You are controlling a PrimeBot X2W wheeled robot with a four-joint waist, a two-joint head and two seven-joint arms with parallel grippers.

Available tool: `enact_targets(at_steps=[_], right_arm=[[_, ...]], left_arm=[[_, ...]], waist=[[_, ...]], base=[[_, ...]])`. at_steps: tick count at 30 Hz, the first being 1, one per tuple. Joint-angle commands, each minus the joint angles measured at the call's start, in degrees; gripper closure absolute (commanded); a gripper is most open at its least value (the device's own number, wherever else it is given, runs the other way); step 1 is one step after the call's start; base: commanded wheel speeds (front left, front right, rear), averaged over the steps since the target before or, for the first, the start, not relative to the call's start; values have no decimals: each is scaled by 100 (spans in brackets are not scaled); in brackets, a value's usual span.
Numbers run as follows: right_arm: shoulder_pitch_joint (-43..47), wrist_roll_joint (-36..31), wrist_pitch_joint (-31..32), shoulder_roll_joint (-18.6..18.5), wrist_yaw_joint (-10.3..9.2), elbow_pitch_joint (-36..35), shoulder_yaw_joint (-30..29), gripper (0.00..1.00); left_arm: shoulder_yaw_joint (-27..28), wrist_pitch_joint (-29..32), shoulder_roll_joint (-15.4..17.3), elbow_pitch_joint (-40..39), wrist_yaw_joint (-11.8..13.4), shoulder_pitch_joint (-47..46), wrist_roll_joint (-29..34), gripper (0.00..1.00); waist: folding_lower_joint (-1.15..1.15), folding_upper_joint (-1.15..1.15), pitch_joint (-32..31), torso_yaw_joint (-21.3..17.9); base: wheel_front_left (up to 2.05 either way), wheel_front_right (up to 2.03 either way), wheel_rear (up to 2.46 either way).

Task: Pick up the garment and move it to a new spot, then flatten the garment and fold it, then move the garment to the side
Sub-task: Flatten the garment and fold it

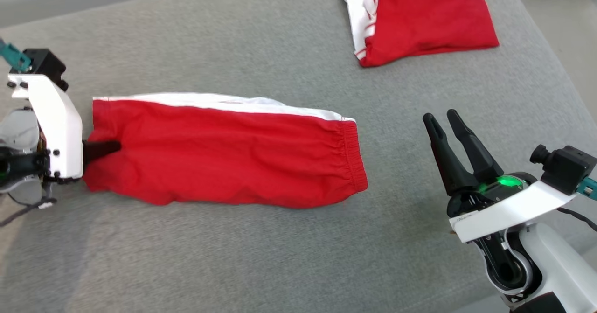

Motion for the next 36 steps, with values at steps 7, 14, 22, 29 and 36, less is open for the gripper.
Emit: enact_targets(at_steps=[7,14,22,29,36], right_arm=[[157,62,-34,-196,4,83,-41,0],[222,56,-34,-228,4,81,-88,0],[258,58,-34,-256,4,107,-139,0],[213,43,-34,-318,4,132,-87,0],[277,5,-34,-383,4,137,-95,0]], left_arm=[[118,-361,161,-130,229,606,-308,100],[141,-356,421,-367,408,863,-479,100],[151,-458,559,-442,548,1116,-554,100],[138,-580,505,-449,484,1168,-470,0],[292,-1094,597,-590,379,967,-179,0]], waist=[[0,0,-521,593],[0,0,-554,746],[0,0,-578,805],[0,0,-664,866],[0,0,-775,995]], base=[[0,0,0],[0,0,0],[0,0,0],[0,0,0],[0,0,0]])
